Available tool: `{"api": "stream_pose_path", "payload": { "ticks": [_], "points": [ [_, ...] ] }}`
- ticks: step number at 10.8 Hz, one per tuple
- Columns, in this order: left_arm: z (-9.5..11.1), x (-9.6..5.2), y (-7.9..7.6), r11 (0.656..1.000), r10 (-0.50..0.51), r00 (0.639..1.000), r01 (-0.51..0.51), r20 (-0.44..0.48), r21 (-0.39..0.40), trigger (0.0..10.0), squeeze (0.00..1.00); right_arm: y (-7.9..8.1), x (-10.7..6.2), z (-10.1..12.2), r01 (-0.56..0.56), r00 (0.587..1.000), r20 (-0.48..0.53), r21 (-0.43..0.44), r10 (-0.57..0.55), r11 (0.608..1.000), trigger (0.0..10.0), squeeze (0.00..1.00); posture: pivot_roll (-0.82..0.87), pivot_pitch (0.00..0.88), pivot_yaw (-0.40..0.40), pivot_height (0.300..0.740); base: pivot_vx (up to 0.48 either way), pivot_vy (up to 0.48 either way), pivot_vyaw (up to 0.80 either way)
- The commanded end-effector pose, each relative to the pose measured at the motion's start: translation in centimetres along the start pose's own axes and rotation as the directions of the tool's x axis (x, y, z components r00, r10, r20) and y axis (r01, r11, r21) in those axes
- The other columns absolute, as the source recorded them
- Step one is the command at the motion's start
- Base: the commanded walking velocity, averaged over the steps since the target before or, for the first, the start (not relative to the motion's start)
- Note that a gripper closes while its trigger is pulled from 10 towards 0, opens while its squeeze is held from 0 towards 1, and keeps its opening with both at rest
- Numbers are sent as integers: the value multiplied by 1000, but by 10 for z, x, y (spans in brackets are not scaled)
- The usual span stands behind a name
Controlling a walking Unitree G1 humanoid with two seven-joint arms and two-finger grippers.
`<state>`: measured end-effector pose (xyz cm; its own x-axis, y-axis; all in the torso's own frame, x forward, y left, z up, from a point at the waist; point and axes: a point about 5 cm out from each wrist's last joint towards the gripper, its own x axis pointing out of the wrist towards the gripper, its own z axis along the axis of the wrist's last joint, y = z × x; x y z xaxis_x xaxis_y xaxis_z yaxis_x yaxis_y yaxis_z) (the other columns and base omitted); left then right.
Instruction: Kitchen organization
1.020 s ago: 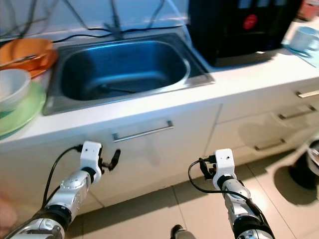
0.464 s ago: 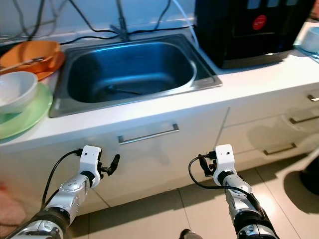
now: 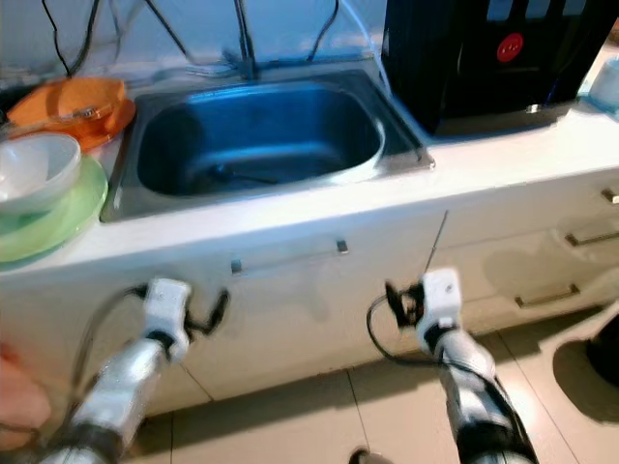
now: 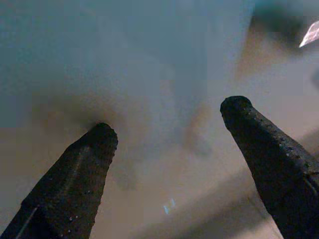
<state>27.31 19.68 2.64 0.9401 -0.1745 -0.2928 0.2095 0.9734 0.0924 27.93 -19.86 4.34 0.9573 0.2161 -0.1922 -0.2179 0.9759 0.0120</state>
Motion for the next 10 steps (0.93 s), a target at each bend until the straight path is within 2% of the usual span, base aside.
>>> {"api": "stream_pose_path", "payload": {
  "ticks": [1, 2, 4, 6, 7, 9, 10],
  "points": [
    [14, -6, -1, 999, -7, 998, 4, 64, 42, 10000, 0, 11, 0, 14, -73, 996, 48, 11, 72, 997, 10000, 0, 48, 23, 20, 740, 0, 0, 0],
    [18, -16, -4, 999, 12, 995, -17, 102, 40, 10000, 0, 16, -2, 26, -101, 991, 78, -47, 104, 994, 10000, 0, 43, 35, 16, 740, 0, 0, 0],
    [37, -37, -12, 995, 2, 980, -22, 200, 97, 10000, 0, 19, -13, 49, -114, 986, 115, -51, 120, 992, 10000, 0, 47, 42, 0, 740, 0, 0, 0],
    [52, -54, -11, 986, 30, 956, -75, 292, 146, 10000, 0, 23, -25, 62, -129, 980, 140, -74, 139, 989, 10000, 0, 47, 54, -10, 740, 0, 0, 0],
    [69, -61, -12, 978, 47, 933, -116, 357, 173, 10000, 0, 29, -26, 75, -115, 974, 189, -62, 125, 991, 10000, 0, 41, 55, -11, 740, 0, 0, 0],
    [82, -55, -15, 977, 77, 917, -147, 390, 153, 10000, 0, 39, -23, 77, -117, 972, 199, -57, 126, 992, 10000, 0, 44, 28, -4, 740, 0, 0, 0],
    [94, -53, -12, 971, 111, 901, -188, 420, 146, 10000, 0, 43, -19, 79, -133, 970, 201, -44, 139, 990, 10000, 0, 64, 20, 5, 740, 0, 0, 0]
  ]
}}
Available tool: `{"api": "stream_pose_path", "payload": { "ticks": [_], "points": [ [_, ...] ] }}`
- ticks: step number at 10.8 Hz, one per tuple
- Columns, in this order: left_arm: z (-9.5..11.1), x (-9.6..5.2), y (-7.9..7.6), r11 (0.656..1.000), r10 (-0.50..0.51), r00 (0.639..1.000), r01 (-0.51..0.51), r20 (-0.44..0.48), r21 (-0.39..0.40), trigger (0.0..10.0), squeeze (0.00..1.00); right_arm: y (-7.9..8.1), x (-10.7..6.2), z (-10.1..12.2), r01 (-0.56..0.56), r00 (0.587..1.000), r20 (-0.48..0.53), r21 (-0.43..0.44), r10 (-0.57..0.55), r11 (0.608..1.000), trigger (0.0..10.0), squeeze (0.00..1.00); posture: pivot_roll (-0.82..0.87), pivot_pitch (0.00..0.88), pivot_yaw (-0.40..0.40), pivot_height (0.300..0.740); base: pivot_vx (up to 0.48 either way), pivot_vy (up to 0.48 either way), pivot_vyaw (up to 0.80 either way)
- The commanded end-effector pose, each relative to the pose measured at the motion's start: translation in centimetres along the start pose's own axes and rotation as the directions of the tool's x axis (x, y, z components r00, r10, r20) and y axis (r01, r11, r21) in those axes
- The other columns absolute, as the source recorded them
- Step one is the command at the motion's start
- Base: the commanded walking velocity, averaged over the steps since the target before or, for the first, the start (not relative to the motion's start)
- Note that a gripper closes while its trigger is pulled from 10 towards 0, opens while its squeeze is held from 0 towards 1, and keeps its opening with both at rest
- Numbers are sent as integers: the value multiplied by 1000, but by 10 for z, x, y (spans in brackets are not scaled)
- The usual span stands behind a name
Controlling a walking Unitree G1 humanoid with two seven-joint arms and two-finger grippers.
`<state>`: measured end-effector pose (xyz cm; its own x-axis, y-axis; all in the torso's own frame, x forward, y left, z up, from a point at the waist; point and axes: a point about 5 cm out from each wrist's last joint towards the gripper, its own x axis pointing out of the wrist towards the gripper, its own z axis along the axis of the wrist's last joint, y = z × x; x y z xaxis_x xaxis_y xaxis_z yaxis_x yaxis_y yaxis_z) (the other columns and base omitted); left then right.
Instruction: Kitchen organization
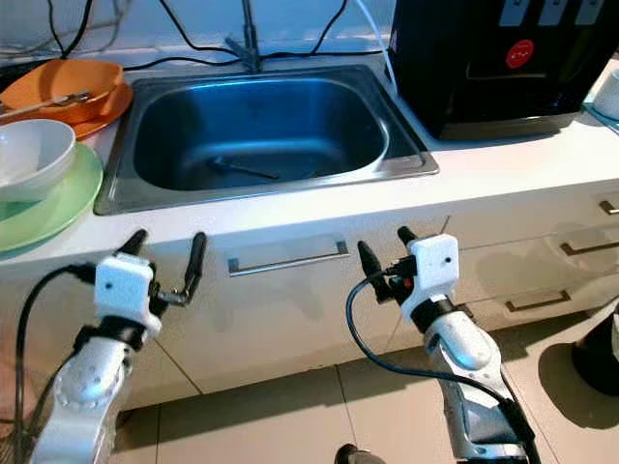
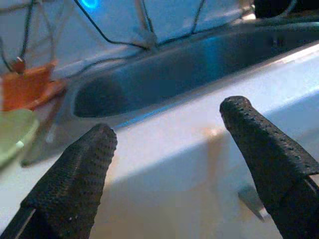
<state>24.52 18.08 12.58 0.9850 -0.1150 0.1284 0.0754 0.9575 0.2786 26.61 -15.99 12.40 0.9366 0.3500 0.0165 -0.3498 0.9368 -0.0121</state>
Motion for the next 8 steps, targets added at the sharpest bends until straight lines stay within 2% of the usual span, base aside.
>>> {"api": "stream_pose_path", "payload": {
  "ticks": [1, 2, 4, 6, 7, 8],
  "points": [
    [12, 4, 8, 999, 41, 999, -42, 35, 22, 10000, 0, 2, 5, 4, -7, 1000, 3, 10, 7, 1000, 10000, 0, 72, 21, -1, 740, 0, 0, 0],
    [15, 5, 10, 998, 49, 998, -50, 46, 23, 10000, 0, 2, 7, 7, -4, 1000, 12, 28, 4, 1000, 10000, 0, 90, 23, -21, 740, 0, 0, 0],
    [25, 14, 18, 992, 122, 990, -124, 63, 22, 10000, 0, 15, 18, 20, -67, 996, 66, 26, 66, 997, 10000, 0, 125, 50, -41, 740, 0, 0, 0],
    [31, 21, 18, 995, 95, 992, -97, 85, 24, 10000, 0, 21, 23, 24, -55, 995, 91, 41, 51, 998, 10000, 0, 111, 25, -11, 740, 0, 0, 800],
    [27, 26, 20, 995, 99, 992, -101, 73, 27, 10000, 0, 21, 24, 23, -36, 995, 97, 50, 31, 998, 10000, 0, 101, 6, -3, 740, 0, 0, 0],
    [30, 34, 20, 995, 97, 991, -100, 90, 29, 10000, 0, 17, 25, 27, -9, 993, 115, 68, 1, 998, 10000, 0, 101, 0, 7, 740, 0, 0, 0]
  ]
}}
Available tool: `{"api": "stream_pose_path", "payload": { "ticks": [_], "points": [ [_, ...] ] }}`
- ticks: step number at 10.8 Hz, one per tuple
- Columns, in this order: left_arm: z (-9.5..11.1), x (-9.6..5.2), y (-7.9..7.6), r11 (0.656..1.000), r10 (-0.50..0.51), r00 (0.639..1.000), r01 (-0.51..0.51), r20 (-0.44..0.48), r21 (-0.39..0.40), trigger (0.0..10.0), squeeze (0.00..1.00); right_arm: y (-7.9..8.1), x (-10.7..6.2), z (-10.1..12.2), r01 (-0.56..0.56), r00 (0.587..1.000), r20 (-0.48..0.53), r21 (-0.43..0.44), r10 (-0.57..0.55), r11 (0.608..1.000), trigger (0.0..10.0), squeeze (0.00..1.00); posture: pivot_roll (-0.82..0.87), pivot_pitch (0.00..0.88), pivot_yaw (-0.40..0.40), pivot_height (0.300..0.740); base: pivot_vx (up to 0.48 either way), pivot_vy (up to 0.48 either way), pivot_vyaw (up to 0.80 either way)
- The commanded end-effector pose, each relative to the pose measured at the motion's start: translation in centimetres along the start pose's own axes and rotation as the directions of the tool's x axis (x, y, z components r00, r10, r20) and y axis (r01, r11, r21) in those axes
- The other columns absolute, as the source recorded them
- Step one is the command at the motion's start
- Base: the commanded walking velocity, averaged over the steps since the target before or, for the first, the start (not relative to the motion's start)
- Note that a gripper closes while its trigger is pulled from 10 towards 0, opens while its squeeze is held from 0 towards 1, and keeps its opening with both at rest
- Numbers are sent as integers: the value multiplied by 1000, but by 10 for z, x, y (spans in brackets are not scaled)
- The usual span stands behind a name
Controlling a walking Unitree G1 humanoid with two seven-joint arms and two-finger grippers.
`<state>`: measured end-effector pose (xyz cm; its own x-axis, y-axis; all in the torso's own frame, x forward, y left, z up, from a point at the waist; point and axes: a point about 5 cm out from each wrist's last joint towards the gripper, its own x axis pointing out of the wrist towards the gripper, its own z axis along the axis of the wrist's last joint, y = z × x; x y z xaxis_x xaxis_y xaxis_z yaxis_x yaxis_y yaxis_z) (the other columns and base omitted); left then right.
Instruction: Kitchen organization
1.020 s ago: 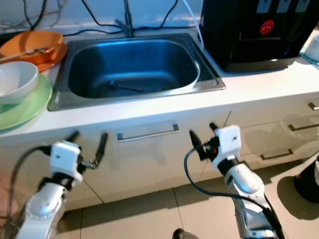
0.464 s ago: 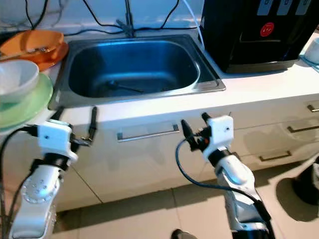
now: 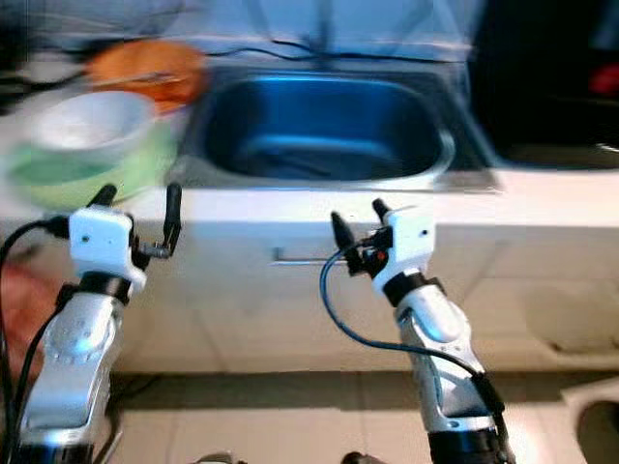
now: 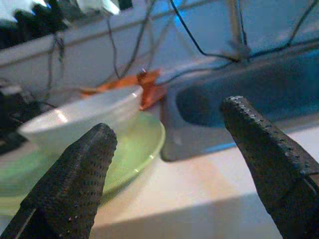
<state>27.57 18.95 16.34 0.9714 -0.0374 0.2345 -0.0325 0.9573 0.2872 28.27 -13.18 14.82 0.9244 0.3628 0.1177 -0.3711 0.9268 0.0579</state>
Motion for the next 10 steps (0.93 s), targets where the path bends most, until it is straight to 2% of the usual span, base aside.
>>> {"api": "stream_pose_path", "payload": {
  "ticks": [1, 4, 8, 10],
  "points": [
    [1, 4, -2, 1000, 3, 1000, -3, 3, 1, 10000, 0, -5, 2, -1, 28, 1000, 2, 0, -28, 1000, 10000, 0, 112, 0, 8, 740, 0, 0, 0],
    [-7, 1, 7, 1000, 19, 999, -19, -28, 12, 10000, 0, -2, 8, -1, 29, 1000, 12, 9, -29, 1000, 10000, 0, 129, 10, 35, 740, 0, 0, 0],
    [-3, 10, 4, 999, 26, 1000, -26, -2, -18, 10000, 0, -3, 11, -2, 74, 997, 25, 32, -75, 997, 10000, 0, 127, 24, 17, 740, 0, 0, 0],
    [-2, 13, -3, 997, 54, 999, -54, 0, -57, 10000, 0, -2, 16, 7, 67, 996, 55, 22, -68, 997, 10000, 0, 112, 17, 0, 740, 0, 0, 731]
  ]
}}
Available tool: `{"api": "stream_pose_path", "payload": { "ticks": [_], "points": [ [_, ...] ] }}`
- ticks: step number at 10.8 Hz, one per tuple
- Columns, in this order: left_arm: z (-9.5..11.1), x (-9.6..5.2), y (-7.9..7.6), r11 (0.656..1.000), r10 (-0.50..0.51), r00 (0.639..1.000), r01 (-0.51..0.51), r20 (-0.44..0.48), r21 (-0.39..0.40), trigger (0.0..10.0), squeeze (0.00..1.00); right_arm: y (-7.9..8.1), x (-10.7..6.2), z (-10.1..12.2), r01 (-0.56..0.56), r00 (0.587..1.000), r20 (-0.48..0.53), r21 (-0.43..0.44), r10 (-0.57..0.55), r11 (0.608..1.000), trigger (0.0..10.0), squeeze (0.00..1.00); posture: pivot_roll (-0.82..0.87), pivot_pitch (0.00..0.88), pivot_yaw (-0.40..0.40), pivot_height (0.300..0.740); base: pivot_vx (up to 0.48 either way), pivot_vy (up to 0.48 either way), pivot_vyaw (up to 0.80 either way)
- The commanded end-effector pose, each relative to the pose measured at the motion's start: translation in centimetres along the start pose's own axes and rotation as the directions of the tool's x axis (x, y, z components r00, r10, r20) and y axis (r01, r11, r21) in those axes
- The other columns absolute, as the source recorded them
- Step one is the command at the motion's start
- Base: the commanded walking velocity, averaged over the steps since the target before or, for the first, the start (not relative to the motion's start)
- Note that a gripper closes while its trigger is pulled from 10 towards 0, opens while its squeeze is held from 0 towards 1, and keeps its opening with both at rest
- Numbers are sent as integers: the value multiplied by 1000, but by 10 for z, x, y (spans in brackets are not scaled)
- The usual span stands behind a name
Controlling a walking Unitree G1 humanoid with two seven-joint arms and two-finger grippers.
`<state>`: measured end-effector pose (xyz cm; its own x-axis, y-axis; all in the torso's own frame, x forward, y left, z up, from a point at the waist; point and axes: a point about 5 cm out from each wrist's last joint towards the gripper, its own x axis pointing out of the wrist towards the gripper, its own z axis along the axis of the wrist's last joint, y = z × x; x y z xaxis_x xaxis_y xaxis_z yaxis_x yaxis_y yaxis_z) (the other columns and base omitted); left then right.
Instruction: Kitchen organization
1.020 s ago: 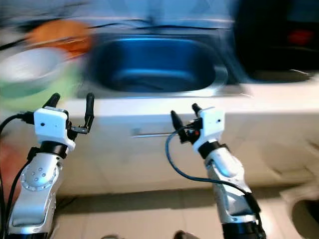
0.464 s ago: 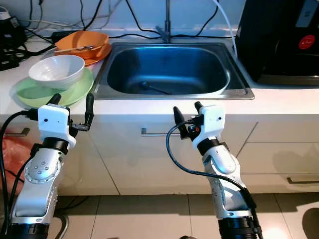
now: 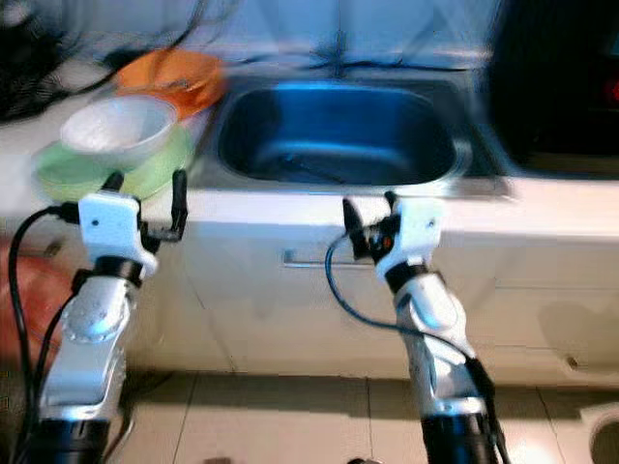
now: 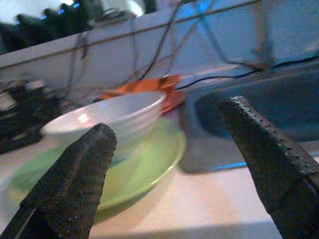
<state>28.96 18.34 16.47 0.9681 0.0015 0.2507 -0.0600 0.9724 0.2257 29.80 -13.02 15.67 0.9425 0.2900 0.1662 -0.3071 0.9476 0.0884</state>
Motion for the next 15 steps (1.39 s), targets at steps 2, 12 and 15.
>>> {"api": "stream_pose_path", "payload": {
  "ticks": [2, 12, 15],
  "points": [
    [-3, 5, 8, 997, 65, 998, -66, -23, -30, 10000, 0, -7, 0, 3, 21, 1000, 4, 2, -21, 1000, 10000, 0, 101, 31, -10, 740, 0, 0, 0],
    [37, 27, 24, 983, 165, 983, -157, 79, -94, 10000, 0, -8, -1, 32, 43, 996, 83, -13, -42, 999, 10000, 0, 66, 55, -16, 740, 192, 0, 0],
    [47, 32, 26, 982, 174, 979, -164, 106, -95, 10000, 0, -8, 1, 35, 40, 996, 85, -18, -39, 999, 10000, 0, 62, 49, -19, 740, 447, 0, 0]
  ]
}}
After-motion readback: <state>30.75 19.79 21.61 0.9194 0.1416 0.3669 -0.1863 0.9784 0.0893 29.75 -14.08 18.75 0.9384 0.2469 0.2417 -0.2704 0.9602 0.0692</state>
